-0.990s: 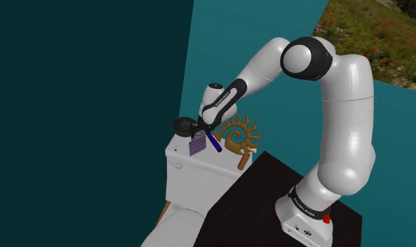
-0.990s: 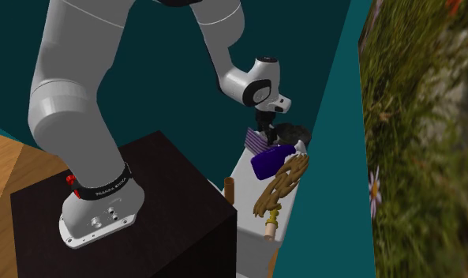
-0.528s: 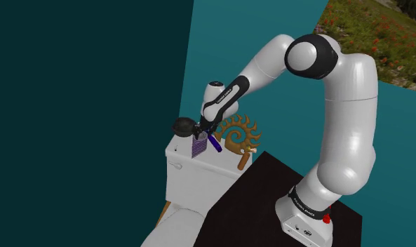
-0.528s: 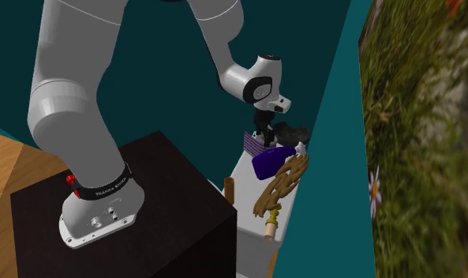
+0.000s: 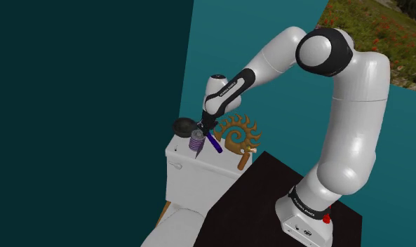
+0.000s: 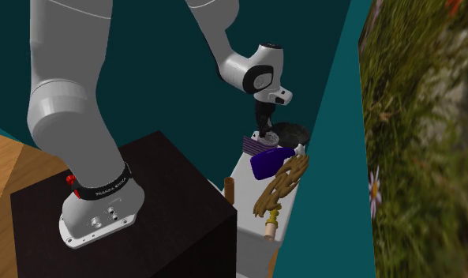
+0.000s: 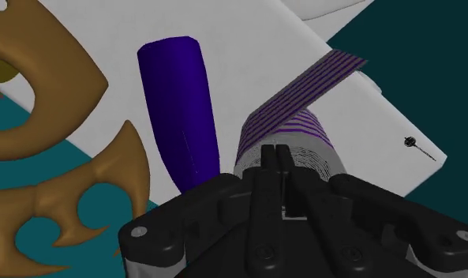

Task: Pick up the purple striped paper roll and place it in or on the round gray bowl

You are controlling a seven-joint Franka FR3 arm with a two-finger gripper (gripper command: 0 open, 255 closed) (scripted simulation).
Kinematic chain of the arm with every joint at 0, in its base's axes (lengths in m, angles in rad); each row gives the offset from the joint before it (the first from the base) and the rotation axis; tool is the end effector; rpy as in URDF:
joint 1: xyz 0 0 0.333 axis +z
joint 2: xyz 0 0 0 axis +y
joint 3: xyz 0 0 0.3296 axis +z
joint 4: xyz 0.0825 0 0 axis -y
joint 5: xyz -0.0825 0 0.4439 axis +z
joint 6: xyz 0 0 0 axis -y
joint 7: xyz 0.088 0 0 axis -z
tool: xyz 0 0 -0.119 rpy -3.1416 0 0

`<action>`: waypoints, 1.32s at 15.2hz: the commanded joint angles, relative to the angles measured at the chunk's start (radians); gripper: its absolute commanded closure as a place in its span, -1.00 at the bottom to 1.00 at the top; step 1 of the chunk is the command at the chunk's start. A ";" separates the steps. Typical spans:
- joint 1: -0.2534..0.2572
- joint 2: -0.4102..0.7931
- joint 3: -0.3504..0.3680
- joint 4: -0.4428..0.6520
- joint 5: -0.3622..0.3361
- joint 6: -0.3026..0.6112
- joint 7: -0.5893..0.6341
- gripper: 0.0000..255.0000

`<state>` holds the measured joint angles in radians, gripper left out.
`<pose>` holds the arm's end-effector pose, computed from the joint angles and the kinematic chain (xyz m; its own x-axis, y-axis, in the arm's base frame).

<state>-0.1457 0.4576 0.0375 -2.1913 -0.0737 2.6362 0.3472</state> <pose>0.5856 -0.0609 0.1202 0.9232 -0.3843 -0.0055 -0.3842 -0.9230 0.0215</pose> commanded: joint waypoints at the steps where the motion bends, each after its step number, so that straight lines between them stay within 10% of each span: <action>1: 0.000 0.000 0.000 0.000 0.000 0.000 0.000 1.00; 2: 0.000 0.000 0.000 0.000 0.000 0.000 0.000 -1.00; 20: -0.034 0.182 0.042 0.049 0.048 0.158 -0.048 -1.00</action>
<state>-0.1812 0.5819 0.0783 -2.1357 -0.0257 2.7214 0.3006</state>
